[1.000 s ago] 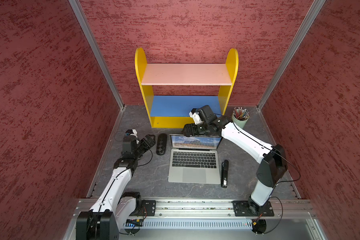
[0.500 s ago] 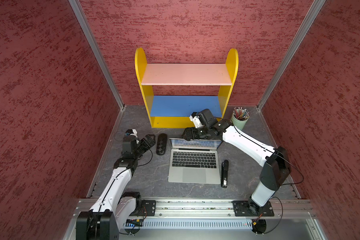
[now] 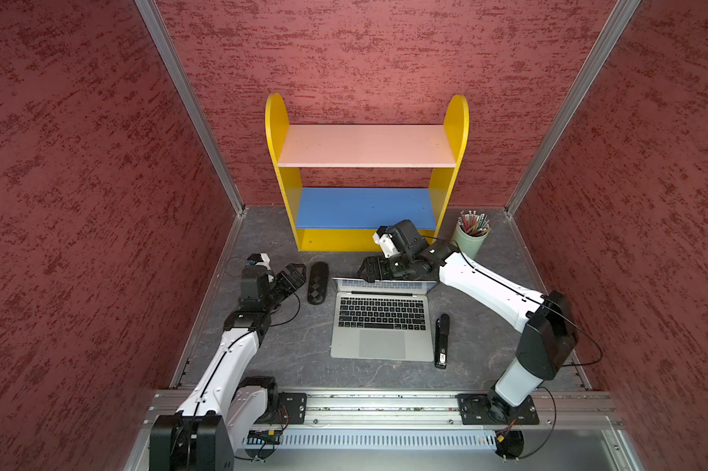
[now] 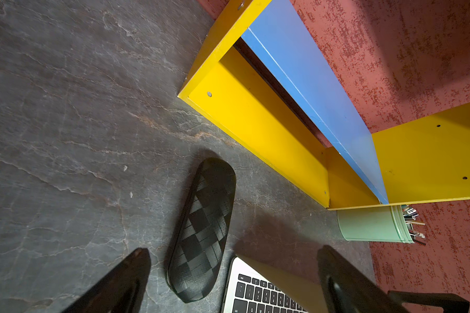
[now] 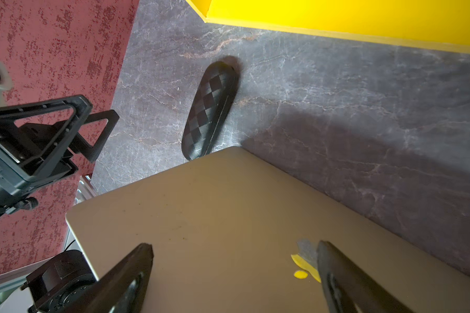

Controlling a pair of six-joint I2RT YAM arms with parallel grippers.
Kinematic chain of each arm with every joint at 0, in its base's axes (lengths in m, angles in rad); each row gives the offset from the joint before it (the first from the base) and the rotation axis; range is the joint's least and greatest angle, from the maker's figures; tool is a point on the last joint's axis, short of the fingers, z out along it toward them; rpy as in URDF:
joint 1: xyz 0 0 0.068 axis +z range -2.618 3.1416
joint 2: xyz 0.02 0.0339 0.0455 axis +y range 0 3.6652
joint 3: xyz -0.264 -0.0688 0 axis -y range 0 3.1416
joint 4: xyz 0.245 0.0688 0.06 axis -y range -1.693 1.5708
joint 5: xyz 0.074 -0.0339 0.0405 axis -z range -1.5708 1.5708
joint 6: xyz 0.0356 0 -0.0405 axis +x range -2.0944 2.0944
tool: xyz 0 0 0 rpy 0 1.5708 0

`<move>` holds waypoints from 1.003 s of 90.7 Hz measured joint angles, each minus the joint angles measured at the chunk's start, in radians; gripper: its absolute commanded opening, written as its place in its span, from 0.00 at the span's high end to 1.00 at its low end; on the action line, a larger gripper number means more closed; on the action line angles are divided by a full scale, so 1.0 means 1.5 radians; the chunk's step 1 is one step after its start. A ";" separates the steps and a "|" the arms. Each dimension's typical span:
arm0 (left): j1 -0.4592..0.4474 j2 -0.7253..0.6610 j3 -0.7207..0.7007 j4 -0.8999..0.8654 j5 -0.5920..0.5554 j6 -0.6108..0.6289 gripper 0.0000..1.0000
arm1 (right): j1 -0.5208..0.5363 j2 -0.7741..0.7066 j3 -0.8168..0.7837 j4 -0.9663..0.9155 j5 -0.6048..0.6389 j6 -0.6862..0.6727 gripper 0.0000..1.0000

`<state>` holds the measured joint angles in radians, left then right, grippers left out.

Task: Close the laptop lid and set it aside
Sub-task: Close the lid of the laptop.

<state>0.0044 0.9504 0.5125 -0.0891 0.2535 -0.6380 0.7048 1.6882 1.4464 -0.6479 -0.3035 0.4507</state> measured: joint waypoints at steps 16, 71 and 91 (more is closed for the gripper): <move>0.000 0.002 0.000 0.000 0.000 0.000 0.00 | 0.006 -0.004 -0.012 0.003 0.000 0.006 0.02; 0.000 0.004 0.000 0.000 0.005 0.000 0.00 | 0.038 -0.010 -0.048 0.012 0.001 0.026 0.02; 0.000 0.004 0.000 0.000 0.007 0.000 0.00 | 0.051 -0.010 -0.074 0.023 0.001 0.032 0.01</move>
<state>0.0044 0.9558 0.5125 -0.0887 0.2642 -0.6384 0.7818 1.6730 1.3354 -0.6140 -0.3023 0.4984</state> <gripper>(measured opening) 0.997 0.985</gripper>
